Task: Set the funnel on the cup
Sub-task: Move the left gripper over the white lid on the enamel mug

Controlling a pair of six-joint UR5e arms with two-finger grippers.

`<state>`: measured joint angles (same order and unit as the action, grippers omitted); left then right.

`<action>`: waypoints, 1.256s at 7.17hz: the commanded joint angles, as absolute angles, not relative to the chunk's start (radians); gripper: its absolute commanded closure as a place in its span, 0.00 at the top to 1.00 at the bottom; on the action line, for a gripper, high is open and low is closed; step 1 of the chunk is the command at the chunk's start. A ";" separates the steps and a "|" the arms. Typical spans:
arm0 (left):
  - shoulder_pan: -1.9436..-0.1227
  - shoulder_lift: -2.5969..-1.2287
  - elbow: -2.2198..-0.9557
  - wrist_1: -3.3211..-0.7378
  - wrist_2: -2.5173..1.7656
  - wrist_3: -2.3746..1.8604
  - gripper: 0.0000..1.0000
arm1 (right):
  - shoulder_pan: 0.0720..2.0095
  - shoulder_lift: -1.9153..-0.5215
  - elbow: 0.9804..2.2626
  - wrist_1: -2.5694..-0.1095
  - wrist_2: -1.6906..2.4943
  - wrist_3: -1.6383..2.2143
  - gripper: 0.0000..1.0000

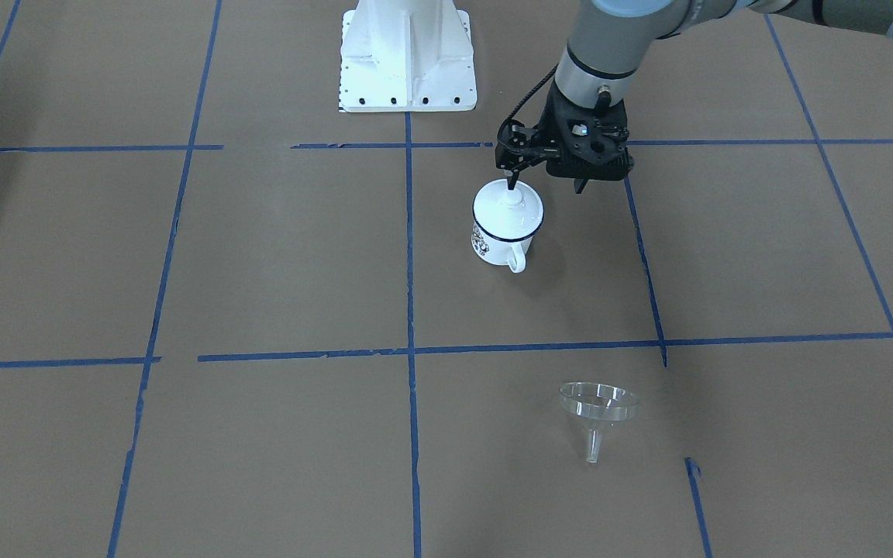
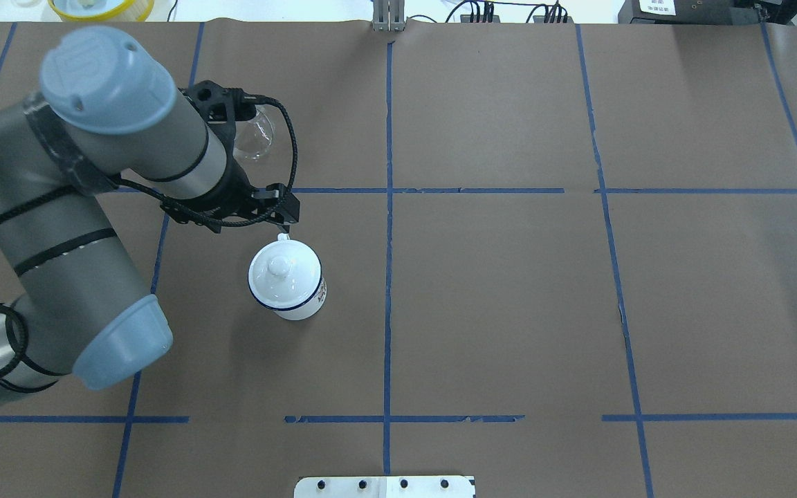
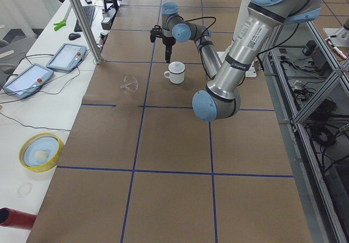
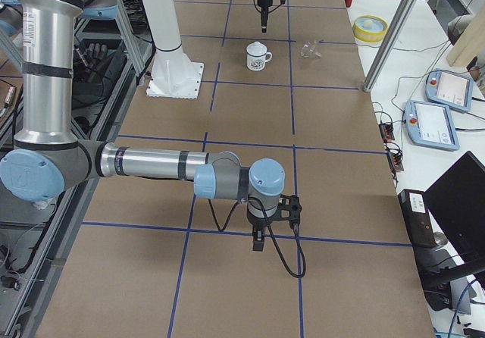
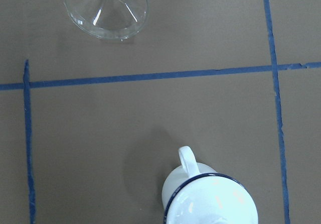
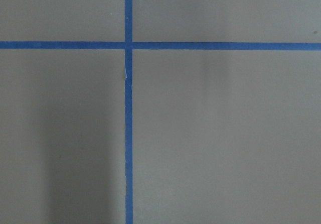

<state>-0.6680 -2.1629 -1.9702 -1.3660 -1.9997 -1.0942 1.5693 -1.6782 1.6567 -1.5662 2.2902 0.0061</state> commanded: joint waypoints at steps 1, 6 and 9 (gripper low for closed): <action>-0.630 -2.184 -1.913 -1.373 -1.941 -1.141 0.97 | 1.569 -1.678 1.657 -1.566 2.290 0.006 1.00; -0.571 -2.186 -1.888 -1.373 -1.907 -1.146 0.82 | 1.569 -1.678 1.657 -1.566 2.290 0.006 1.00; -0.566 -2.181 -1.888 -1.373 -1.905 -1.144 0.57 | 1.569 -1.678 1.657 -1.566 2.290 0.006 1.00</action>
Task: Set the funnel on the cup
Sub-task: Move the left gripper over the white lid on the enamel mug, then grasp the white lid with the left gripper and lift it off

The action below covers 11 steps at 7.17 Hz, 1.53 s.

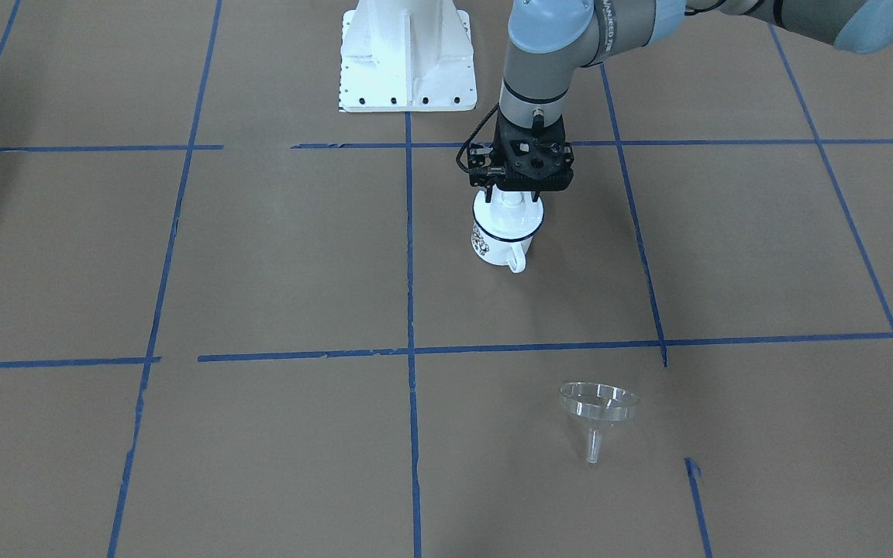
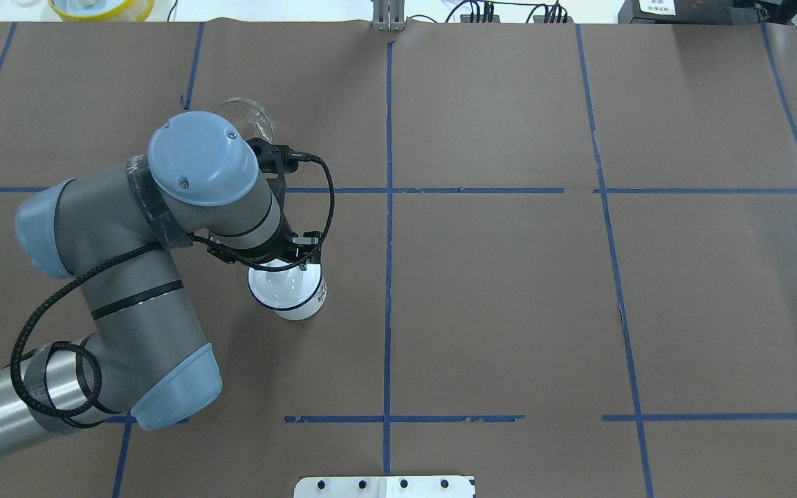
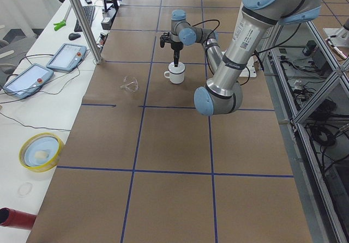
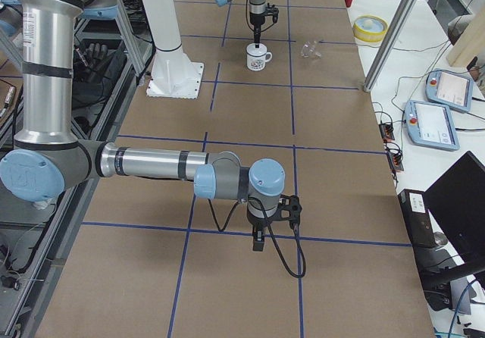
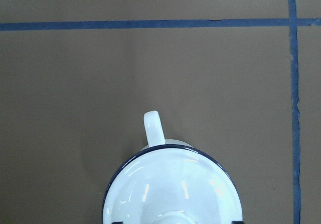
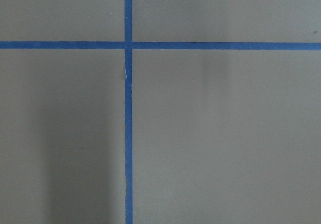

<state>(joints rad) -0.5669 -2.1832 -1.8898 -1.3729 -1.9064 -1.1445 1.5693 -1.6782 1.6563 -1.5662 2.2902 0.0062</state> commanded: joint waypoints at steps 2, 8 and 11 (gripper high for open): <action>-0.566 -2.178 -1.887 -1.373 -1.905 -1.144 0.57 | 1.569 -1.678 1.657 -1.566 2.290 0.006 1.00; -0.578 -2.175 -1.960 -1.347 -1.911 -1.141 0.00 | 1.569 -1.678 1.657 -1.566 2.290 0.006 1.00; -0.681 -2.095 -2.089 -1.270 -1.907 -1.048 0.00 | 1.569 -1.678 1.657 -1.566 2.290 0.006 1.00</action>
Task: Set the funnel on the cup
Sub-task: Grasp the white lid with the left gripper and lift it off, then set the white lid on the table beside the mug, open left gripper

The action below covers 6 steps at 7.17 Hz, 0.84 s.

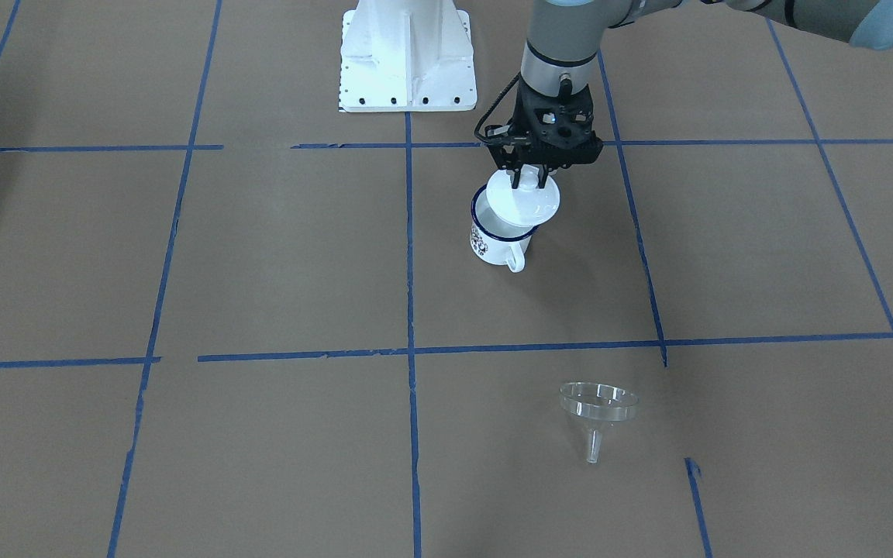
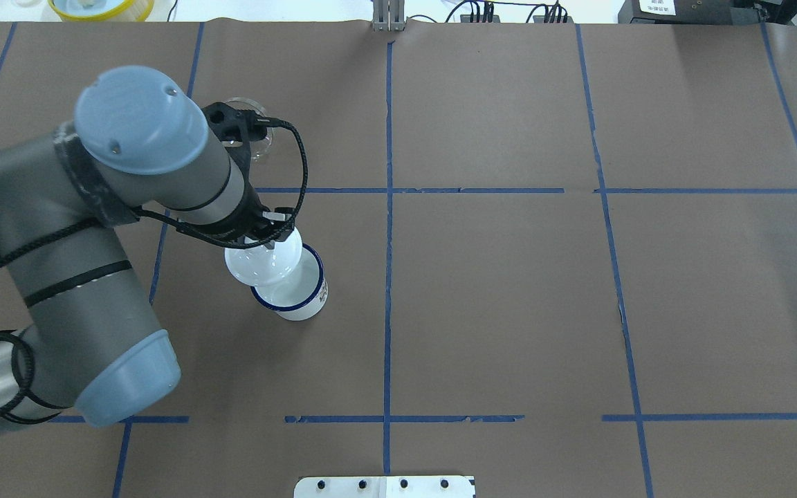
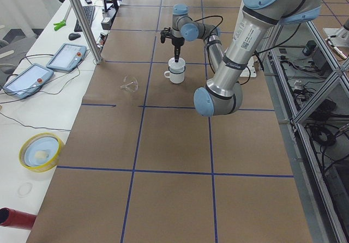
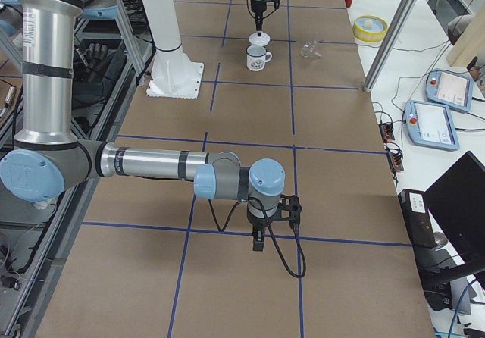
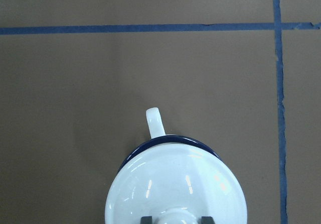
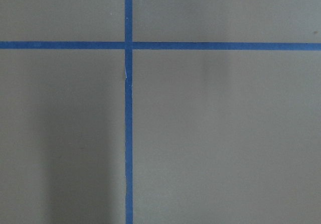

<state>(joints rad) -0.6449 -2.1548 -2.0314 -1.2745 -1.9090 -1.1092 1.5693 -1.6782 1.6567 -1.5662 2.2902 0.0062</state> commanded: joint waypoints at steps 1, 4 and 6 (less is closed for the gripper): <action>-0.681 -1.986 -2.108 -1.364 -1.904 -1.049 0.00 | 1.569 -1.678 1.655 -1.566 2.290 0.006 1.00; -0.634 -1.761 -2.015 -1.741 -1.852 -1.108 0.00 | 1.569 -1.678 1.657 -1.566 2.290 0.006 1.00; -0.614 -1.761 -1.932 -1.782 -1.825 -1.111 0.00 | 1.569 -1.678 1.657 -1.566 2.290 0.006 1.00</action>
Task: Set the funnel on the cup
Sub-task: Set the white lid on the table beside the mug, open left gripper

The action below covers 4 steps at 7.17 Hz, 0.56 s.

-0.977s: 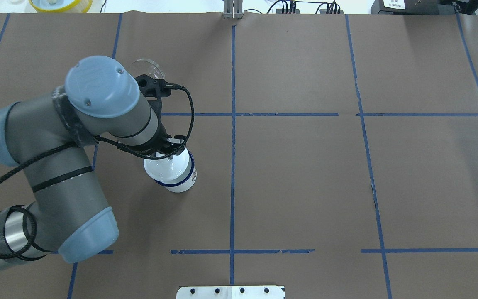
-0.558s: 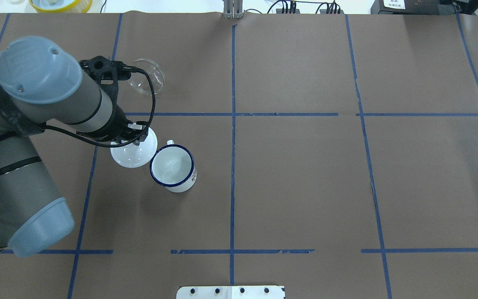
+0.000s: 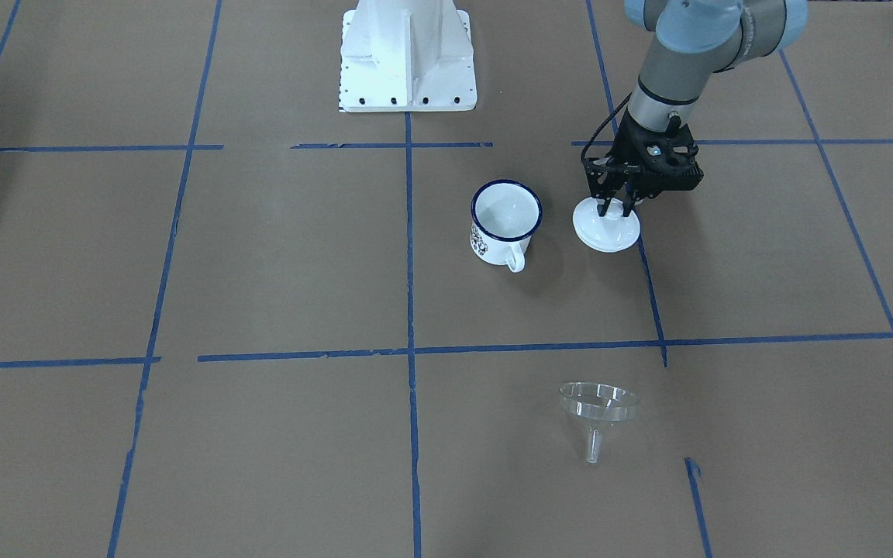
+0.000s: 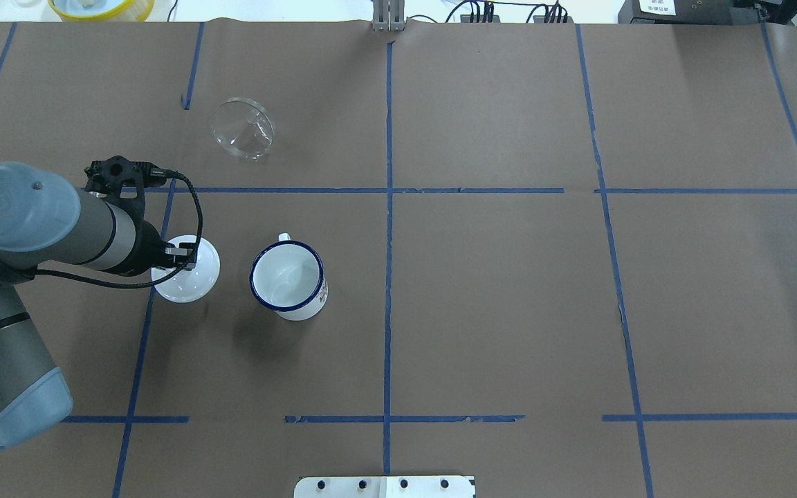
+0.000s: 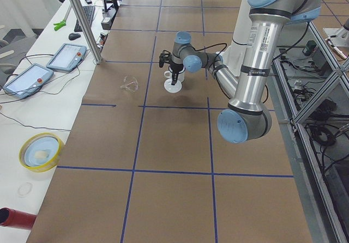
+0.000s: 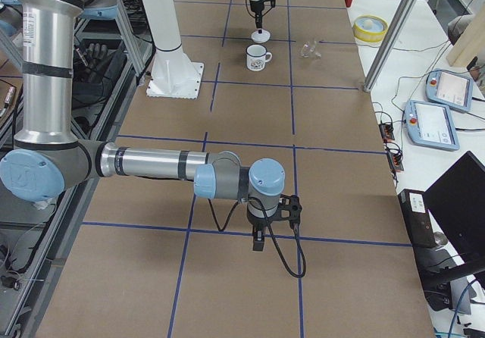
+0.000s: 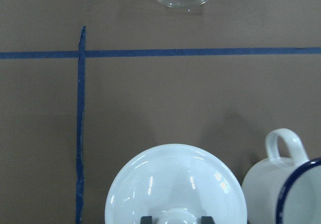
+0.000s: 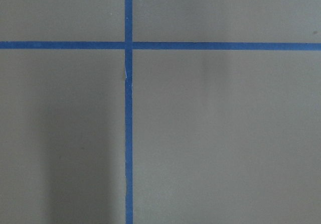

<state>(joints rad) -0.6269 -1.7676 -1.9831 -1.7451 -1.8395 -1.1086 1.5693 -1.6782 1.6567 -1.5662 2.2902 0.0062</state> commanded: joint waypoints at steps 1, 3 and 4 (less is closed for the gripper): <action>-0.612 -1.764 -1.913 -1.786 -1.825 -1.103 0.00 | 1.569 -1.678 1.657 -1.566 2.290 0.006 1.00; -0.609 -1.778 -1.878 -1.786 -1.827 -1.082 0.41 | 1.569 -1.678 1.655 -1.566 2.290 0.006 1.00; -0.609 -1.787 -1.861 -1.784 -1.828 -1.057 0.72 | 1.569 -1.678 1.657 -1.566 2.290 0.006 1.00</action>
<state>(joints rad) -0.6102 -1.7759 -1.8858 -1.7844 -1.8273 -1.0817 1.5693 -1.6782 1.6563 -1.5662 2.2902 0.0062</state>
